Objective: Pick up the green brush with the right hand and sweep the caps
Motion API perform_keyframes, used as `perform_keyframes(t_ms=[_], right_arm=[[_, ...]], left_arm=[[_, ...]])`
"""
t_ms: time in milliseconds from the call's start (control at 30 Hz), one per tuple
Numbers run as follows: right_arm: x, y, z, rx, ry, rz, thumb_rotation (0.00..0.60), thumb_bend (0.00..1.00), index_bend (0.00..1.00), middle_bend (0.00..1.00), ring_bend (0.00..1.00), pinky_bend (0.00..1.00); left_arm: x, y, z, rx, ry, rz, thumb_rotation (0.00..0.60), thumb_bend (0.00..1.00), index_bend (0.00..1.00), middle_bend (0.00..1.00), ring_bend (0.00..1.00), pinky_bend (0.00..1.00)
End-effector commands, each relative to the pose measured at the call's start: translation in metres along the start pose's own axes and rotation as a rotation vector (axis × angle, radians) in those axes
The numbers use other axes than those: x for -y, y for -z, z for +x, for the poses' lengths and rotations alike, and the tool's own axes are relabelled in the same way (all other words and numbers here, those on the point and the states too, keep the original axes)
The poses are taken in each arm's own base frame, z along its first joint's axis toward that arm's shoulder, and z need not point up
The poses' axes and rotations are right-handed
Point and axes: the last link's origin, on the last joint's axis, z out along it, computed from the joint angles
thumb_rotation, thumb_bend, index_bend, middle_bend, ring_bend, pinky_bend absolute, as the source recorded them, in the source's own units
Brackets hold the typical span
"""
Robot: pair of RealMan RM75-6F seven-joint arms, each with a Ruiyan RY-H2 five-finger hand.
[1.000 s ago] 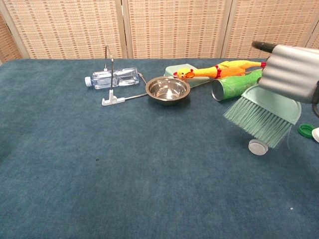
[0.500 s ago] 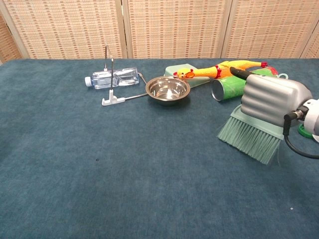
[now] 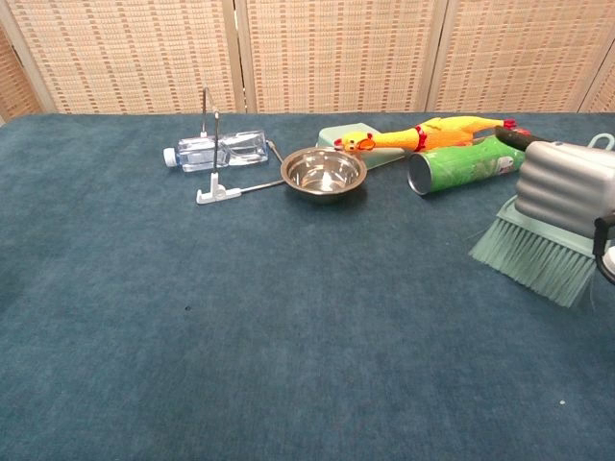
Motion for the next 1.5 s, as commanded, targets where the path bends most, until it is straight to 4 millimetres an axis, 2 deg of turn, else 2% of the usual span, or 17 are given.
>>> perform_keyframes(t_ms=[33,233,300,467,600,700,833,933,1067,1133,1200,1400,1467,1500], right_arm=[[0.001,0.004,-0.019,0.055,0.010,0.004,0.600,0.38,0.89,0.78,0.49,0.05],[0.011,0.011,-0.059,0.162,-0.003,0.021,0.600,0.38,0.89,0.78,0.49,0.05],[0.010,0.012,-0.067,0.179,-0.026,0.011,0.600,0.38,0.89,0.78,0.49,0.05],[-0.013,0.014,-0.072,0.162,-0.238,-0.106,0.600,0.38,0.89,0.78,0.49,0.05],[-0.030,0.027,-0.063,0.120,-0.498,-0.187,0.600,0.38,0.90,0.78,0.49,0.05],[-0.033,0.041,-0.046,0.061,-0.671,-0.201,0.600,0.38,0.90,0.78,0.49,0.06],[-0.013,0.062,-0.015,0.007,-0.937,-0.146,0.600,0.38,0.90,0.78,0.49,0.07],[0.009,0.071,0.000,-0.012,-0.992,-0.127,0.600,0.38,0.90,0.78,0.49,0.07],[0.041,0.071,0.010,-0.018,-1.040,-0.098,0.600,0.39,0.89,0.78,0.49,0.08],[0.052,0.069,0.008,-0.007,-1.041,-0.098,0.600,0.39,0.82,0.78,0.48,0.08],[0.061,0.067,0.005,0.019,-1.056,-0.116,0.600,0.38,0.68,0.72,0.44,0.08],[0.072,0.071,0.000,0.097,-1.087,-0.084,0.600,0.29,0.12,0.30,0.22,0.03],[0.076,0.075,-0.002,0.123,-1.097,-0.048,0.600,0.24,0.01,0.18,0.14,0.00],[0.076,0.077,-0.002,0.137,-1.107,-0.032,0.600,0.21,0.00,0.12,0.11,0.00]], left_arm=[[-0.001,-0.002,-0.002,0.004,-0.005,-0.002,0.600,0.46,0.00,0.00,0.00,0.08],[-0.004,-0.004,-0.006,0.019,-0.015,-0.006,0.600,0.46,0.00,0.00,0.00,0.08],[-0.003,-0.003,-0.008,0.023,-0.020,-0.003,0.600,0.46,0.00,0.00,0.00,0.08],[-0.003,-0.002,-0.007,0.019,-0.021,-0.004,0.600,0.46,0.00,0.00,0.00,0.08],[-0.002,-0.001,-0.006,0.014,-0.019,-0.001,0.600,0.46,0.00,0.00,0.00,0.09],[-0.003,-0.001,-0.005,0.014,-0.017,-0.006,0.600,0.46,0.00,0.00,0.00,0.08],[-0.005,0.000,-0.004,0.012,-0.013,-0.014,0.600,0.46,0.00,0.00,0.00,0.09],[-0.003,0.002,-0.002,0.009,-0.009,-0.011,0.600,0.46,0.00,0.00,0.00,0.08],[-0.001,0.003,-0.002,0.003,-0.001,-0.011,0.600,0.46,0.00,0.00,0.00,0.09],[0.001,0.004,-0.001,0.002,0.002,-0.010,0.600,0.46,0.00,0.00,0.00,0.08],[0.003,0.006,0.000,0.000,0.008,-0.009,0.600,0.46,0.00,0.00,0.00,0.08],[0.004,0.006,0.001,-0.004,0.011,-0.007,0.600,0.46,0.00,0.00,0.00,0.08],[0.004,0.006,0.001,-0.001,0.011,-0.007,0.600,0.46,0.00,0.00,0.00,0.09],[0.004,0.007,0.002,0.000,0.011,-0.006,0.600,0.46,0.00,0.00,0.00,0.09]])
